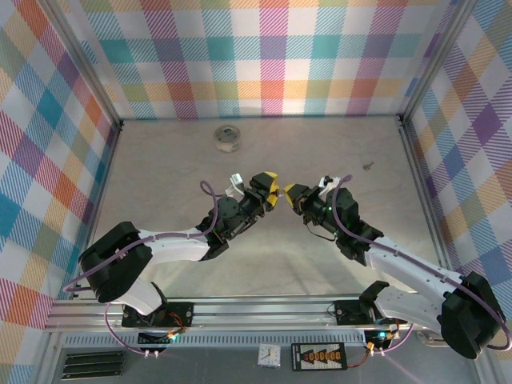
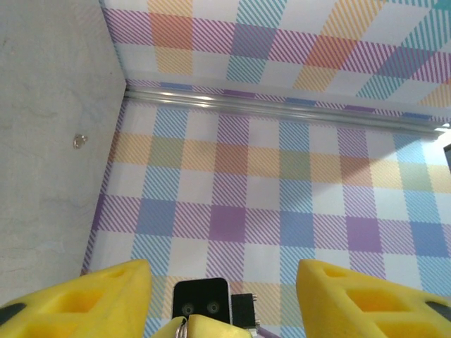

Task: Unlock with the key

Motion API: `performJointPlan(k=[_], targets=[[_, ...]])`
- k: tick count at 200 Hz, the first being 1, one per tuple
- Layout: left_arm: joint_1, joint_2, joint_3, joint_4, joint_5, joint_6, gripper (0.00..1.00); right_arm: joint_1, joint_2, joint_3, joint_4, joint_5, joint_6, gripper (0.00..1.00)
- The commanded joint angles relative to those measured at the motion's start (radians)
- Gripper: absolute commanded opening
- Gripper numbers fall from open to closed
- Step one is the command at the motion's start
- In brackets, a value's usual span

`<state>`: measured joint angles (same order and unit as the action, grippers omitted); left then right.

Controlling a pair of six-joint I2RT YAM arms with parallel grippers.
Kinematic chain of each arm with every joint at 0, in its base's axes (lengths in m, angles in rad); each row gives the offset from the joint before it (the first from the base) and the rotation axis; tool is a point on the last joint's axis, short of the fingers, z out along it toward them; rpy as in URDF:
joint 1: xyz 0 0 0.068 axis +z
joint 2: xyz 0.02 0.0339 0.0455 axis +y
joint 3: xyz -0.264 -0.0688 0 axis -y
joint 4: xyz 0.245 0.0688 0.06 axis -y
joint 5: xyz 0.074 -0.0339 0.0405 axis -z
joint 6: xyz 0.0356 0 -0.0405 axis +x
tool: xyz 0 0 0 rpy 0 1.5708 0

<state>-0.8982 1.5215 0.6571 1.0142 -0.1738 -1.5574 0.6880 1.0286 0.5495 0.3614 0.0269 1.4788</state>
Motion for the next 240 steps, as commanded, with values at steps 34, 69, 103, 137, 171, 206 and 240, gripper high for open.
performJointPlan(k=[34,69,103,137,171,206,240], targets=[[0.010,0.013,0.017,0.020,0.011,0.002,0.46,0.005,-0.031,-0.012,-0.048,0.017,-0.022,0.00],[0.014,0.027,0.028,0.000,0.017,0.004,0.37,0.005,-0.050,-0.012,-0.070,0.025,-0.031,0.00],[0.017,0.043,0.040,-0.020,0.025,0.009,0.24,0.005,-0.052,-0.010,-0.076,0.019,-0.033,0.00],[0.026,0.041,0.042,-0.054,0.029,0.025,0.11,0.005,-0.060,-0.013,-0.092,0.017,-0.034,0.00],[0.036,0.034,0.051,-0.097,0.040,0.053,0.00,0.006,-0.082,-0.014,-0.107,0.012,-0.041,0.00],[0.096,0.037,0.090,-0.118,0.189,0.154,0.00,-0.012,-0.154,0.005,-0.191,-0.039,-0.175,0.13],[0.210,0.015,0.256,-0.373,0.607,0.455,0.00,-0.238,-0.252,0.088,-0.299,-0.401,-0.498,0.72]])
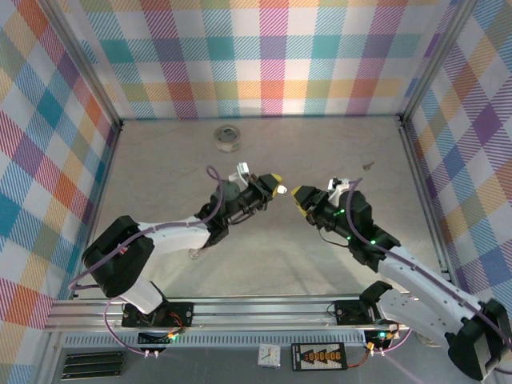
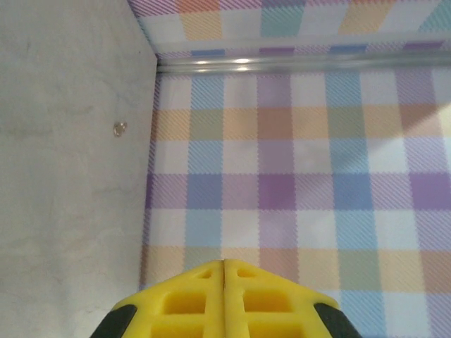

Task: Unlock with the key

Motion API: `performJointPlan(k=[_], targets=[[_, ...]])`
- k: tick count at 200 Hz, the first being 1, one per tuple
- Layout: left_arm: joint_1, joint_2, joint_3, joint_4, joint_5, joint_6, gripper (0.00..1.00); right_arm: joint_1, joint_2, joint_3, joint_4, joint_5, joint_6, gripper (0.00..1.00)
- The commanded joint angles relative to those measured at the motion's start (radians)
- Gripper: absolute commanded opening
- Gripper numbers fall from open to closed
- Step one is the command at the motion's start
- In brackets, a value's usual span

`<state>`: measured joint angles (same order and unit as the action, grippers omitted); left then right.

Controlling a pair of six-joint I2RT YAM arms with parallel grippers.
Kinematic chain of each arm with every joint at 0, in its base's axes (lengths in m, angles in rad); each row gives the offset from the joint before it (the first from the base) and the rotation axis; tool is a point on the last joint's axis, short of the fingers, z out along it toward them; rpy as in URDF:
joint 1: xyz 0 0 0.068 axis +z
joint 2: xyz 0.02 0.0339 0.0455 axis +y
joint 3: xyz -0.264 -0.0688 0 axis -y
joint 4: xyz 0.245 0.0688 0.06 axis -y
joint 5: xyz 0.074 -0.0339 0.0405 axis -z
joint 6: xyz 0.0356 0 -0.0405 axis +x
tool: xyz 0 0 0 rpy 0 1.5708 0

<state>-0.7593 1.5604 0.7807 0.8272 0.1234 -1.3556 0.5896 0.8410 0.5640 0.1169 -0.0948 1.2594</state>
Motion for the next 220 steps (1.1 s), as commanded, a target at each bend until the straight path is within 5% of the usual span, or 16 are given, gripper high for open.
performJointPlan(k=[1,29,63,129,220], targets=[[0.073,-0.025,0.143,-0.210,0.322,0.273,0.00,-0.149,-0.065,0.074,-0.049,-0.295,-0.286,0.74],[0.082,-0.089,0.352,-0.826,0.408,0.745,0.00,-0.304,-0.011,0.080,0.115,-0.667,-0.395,0.81],[0.091,-0.133,0.461,-1.093,0.405,0.908,0.00,-0.293,0.066,0.019,0.381,-0.757,-0.397,0.77],[0.091,-0.165,0.397,-0.913,0.450,0.802,0.00,-0.132,0.196,-0.059,0.629,-0.675,-0.403,0.65],[0.081,-0.220,0.300,-0.771,0.416,0.745,0.00,-0.047,0.398,-0.017,0.846,-0.620,-0.325,0.49]])
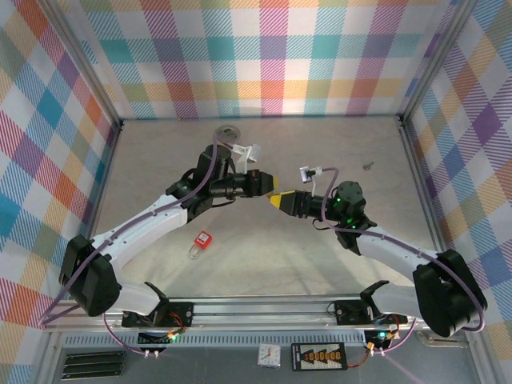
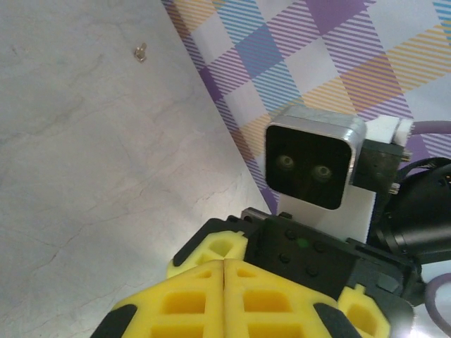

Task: Unlock with the key

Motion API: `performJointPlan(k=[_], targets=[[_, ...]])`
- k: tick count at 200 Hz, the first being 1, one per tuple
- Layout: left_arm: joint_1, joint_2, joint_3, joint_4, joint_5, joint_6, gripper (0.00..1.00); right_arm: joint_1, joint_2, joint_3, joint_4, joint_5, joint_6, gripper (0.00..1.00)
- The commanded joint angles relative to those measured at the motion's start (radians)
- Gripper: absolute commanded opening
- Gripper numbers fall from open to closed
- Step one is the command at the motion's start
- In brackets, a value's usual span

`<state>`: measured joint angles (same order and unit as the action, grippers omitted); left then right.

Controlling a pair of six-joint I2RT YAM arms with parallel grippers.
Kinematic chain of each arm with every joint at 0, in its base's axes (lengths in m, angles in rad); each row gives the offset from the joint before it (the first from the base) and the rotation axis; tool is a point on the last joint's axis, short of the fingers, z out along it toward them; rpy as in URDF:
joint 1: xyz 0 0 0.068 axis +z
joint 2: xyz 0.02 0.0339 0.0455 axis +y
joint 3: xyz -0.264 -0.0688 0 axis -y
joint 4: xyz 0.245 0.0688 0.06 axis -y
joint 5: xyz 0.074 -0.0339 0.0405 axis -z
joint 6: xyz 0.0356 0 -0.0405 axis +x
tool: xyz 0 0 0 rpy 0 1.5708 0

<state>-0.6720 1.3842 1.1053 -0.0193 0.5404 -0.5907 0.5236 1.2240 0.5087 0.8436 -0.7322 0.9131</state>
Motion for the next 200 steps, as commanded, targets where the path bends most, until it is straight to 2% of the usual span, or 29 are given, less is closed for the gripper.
performJointPlan(k=[1,82,123,200], targets=[[-0.006,-0.044,-0.026,0.078,-0.001,-0.021,0.00,0.019,0.016,0.038,0.121,0.018,0.022,0.49],[-0.014,-0.109,-0.135,0.210,-0.091,-0.070,0.00,0.042,0.090,0.080,0.226,0.027,0.096,0.34],[-0.015,-0.139,-0.173,0.261,-0.152,-0.087,0.00,0.065,0.107,0.077,0.248,0.036,0.112,0.32],[-0.028,-0.157,-0.230,0.350,-0.196,-0.126,0.00,0.071,0.119,0.087,0.253,0.055,0.122,0.25]])
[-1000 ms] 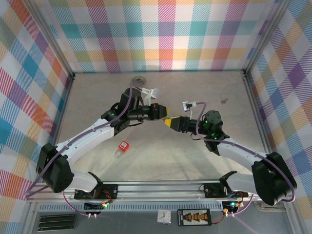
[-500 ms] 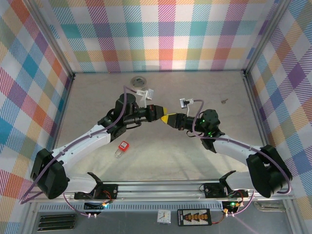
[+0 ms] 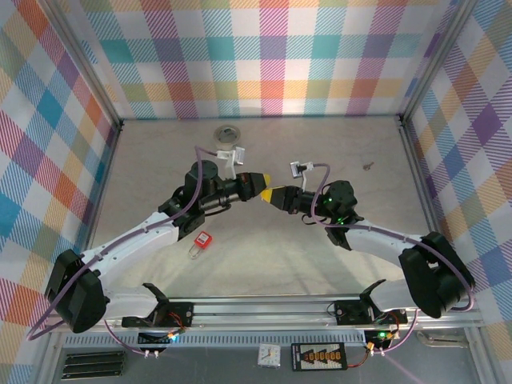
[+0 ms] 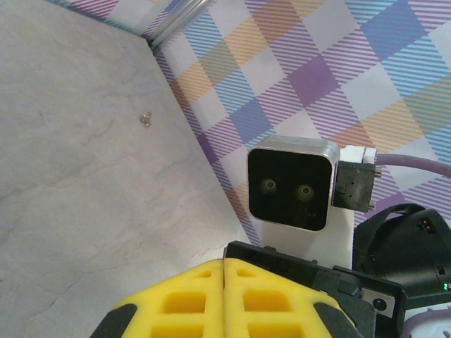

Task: Unlock with the key

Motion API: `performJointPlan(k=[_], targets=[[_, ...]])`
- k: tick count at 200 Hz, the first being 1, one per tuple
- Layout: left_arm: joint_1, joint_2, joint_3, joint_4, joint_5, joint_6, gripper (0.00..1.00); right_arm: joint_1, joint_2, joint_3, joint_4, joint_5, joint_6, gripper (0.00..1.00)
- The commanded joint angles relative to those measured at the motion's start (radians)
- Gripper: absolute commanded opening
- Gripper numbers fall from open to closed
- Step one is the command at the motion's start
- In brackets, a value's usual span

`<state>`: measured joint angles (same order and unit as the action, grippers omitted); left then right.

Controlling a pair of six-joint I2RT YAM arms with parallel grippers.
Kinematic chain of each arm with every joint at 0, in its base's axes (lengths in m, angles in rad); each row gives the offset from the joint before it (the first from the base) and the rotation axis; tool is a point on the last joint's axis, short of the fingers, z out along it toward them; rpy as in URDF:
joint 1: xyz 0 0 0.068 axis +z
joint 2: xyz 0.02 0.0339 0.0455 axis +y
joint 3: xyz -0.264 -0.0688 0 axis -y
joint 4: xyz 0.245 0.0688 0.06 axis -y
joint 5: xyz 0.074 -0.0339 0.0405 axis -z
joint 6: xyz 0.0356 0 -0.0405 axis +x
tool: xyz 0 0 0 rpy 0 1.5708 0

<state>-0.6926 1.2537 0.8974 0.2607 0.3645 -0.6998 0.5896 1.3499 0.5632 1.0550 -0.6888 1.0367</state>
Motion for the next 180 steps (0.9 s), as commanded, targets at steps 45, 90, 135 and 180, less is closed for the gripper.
performJointPlan(k=[45,90,135,180], targets=[[-0.009,-0.036,-0.046,0.090,-0.041,-0.026,0.00,0.006,-0.015,0.038,0.023,0.017,-0.004,0.19],[-0.017,-0.030,-0.072,0.134,-0.055,-0.041,0.00,0.006,-0.024,0.039,0.021,0.022,0.005,0.05],[-0.024,-0.065,-0.134,0.123,-0.143,-0.051,0.15,0.006,-0.083,0.058,-0.132,0.033,-0.044,0.00],[0.022,-0.270,-0.095,-0.306,-0.357,0.042,0.99,0.006,-0.207,0.167,-0.747,0.114,-0.271,0.00]])
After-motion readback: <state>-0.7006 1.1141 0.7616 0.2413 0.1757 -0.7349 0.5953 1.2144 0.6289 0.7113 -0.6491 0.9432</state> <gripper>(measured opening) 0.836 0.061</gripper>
